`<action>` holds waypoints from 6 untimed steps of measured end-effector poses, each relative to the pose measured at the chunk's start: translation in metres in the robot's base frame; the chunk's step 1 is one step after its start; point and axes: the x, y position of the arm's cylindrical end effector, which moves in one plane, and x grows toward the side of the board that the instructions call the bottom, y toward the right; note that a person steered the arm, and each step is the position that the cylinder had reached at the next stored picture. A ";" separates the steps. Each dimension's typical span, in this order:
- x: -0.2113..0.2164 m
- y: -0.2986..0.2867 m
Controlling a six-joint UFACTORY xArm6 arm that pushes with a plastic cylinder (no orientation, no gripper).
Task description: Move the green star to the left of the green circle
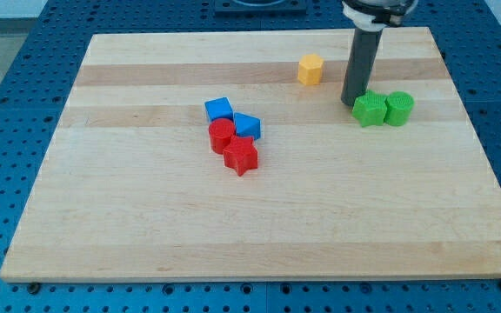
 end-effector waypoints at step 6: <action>0.014 0.088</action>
